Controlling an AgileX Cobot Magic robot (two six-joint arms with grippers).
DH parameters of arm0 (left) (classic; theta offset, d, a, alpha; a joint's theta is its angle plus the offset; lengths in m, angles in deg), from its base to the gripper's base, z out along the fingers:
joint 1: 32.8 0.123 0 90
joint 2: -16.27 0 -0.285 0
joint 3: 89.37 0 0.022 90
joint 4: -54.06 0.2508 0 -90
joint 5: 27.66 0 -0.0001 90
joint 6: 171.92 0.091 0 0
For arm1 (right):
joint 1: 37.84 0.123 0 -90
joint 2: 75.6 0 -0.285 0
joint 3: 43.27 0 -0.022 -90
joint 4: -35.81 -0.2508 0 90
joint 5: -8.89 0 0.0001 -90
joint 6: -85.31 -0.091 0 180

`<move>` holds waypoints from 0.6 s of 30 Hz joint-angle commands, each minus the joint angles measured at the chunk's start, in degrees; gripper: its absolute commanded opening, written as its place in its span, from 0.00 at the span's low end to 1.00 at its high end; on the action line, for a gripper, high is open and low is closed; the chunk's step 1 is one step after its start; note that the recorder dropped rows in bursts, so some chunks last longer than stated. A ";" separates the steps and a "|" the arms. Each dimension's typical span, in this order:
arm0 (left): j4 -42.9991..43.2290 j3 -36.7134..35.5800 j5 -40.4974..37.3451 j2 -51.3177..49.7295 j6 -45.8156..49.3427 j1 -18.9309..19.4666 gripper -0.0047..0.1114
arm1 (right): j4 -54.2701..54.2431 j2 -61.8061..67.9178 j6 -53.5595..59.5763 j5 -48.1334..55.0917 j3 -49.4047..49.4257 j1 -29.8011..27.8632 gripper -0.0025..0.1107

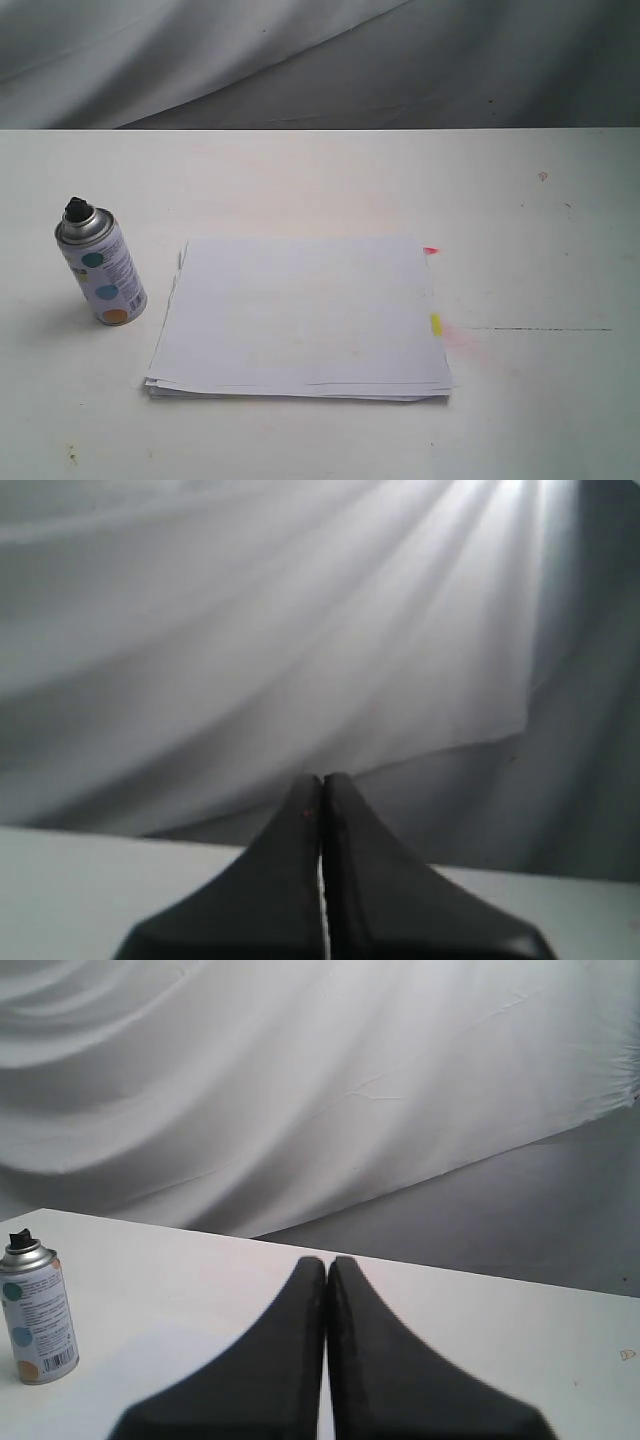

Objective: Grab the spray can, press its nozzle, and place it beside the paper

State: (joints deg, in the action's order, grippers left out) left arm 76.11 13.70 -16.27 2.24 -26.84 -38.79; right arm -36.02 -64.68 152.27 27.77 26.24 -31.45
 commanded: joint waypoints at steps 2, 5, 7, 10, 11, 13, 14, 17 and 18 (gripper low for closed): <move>-1.02 -0.29 -14.86 0.11 2.62 -0.42 0.04 | -0.47 -0.20 0.46 -0.23 0.39 -0.14 0.02; -1.02 -0.29 -20.15 0.11 3.63 -0.42 0.04 | -0.47 -0.20 0.46 -0.23 0.39 -0.14 0.02; -2.27 -0.29 -23.10 0.11 3.63 -0.42 0.04 | -0.47 -0.20 0.46 -0.23 0.39 -0.14 0.02; -2.10 -0.29 -25.62 0.11 3.63 -0.42 0.04 | -0.47 -0.20 0.46 -0.23 0.39 -0.14 0.02; -1.81 -0.29 -25.74 0.11 3.72 -0.30 0.04 | -0.47 -0.20 0.46 -0.23 0.39 -0.14 0.02; -1.81 -0.29 -25.74 0.11 3.72 -0.30 0.04 | -0.47 -0.20 0.46 -0.23 0.39 -0.14 0.02; -1.81 -0.29 -25.74 0.11 3.72 -0.30 0.04 | -0.47 -0.20 0.46 -0.23 0.39 -0.14 0.02; -1.81 -0.29 -25.74 0.11 3.72 -0.30 0.04 | -0.47 -0.20 0.46 -0.23 0.39 -0.14 0.02; -1.81 -0.29 -25.74 0.11 3.72 -0.30 0.04 | -0.47 -0.20 0.46 -0.23 0.39 -0.14 0.02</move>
State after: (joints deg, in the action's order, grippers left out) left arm 74.55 13.70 -41.93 2.24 -23.64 -38.79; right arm -36.02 -64.68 152.41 27.77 26.24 -31.45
